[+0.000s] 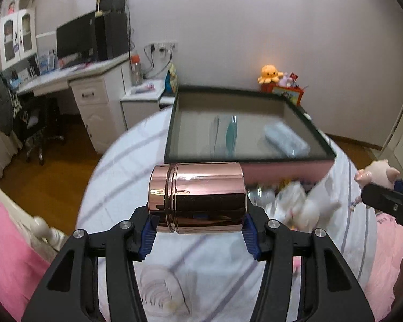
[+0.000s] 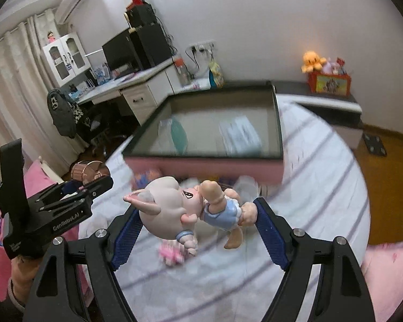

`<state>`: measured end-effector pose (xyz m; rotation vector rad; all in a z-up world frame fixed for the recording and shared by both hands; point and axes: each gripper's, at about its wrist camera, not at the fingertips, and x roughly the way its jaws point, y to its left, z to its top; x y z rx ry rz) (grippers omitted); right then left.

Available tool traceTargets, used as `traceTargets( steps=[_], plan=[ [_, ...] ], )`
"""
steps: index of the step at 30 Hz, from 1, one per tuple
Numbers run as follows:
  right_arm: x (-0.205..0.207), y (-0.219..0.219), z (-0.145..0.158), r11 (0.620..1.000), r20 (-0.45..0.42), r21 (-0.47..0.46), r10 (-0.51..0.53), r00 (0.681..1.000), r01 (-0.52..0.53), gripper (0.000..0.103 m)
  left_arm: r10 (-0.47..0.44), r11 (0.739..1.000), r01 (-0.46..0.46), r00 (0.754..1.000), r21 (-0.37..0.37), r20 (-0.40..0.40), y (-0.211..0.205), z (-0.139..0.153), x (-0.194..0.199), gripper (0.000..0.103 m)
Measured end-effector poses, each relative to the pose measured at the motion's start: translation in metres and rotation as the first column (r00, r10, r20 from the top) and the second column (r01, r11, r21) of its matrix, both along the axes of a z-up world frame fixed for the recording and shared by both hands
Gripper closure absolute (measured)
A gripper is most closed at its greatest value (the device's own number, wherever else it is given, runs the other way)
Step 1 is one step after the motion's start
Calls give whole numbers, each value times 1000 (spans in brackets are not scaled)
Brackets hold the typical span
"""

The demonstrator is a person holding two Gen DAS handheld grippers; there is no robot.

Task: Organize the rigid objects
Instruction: 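Lower the canister and pig figurine into the pink box and open both tools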

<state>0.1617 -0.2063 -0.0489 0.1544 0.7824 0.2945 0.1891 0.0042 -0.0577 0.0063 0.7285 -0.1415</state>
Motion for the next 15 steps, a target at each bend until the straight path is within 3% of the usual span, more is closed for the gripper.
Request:
traceTargets(
  steps=[9, 15],
  plan=[
    [95, 3, 30, 999, 63, -33, -4, 998, 6, 22, -20, 1000, 19, 997, 12, 81, -18, 42, 84, 49],
    [179, 6, 11, 997, 8, -71, -39, 999, 39, 22, -31, 999, 31, 998, 9, 55, -36, 35, 162, 48]
  ],
)
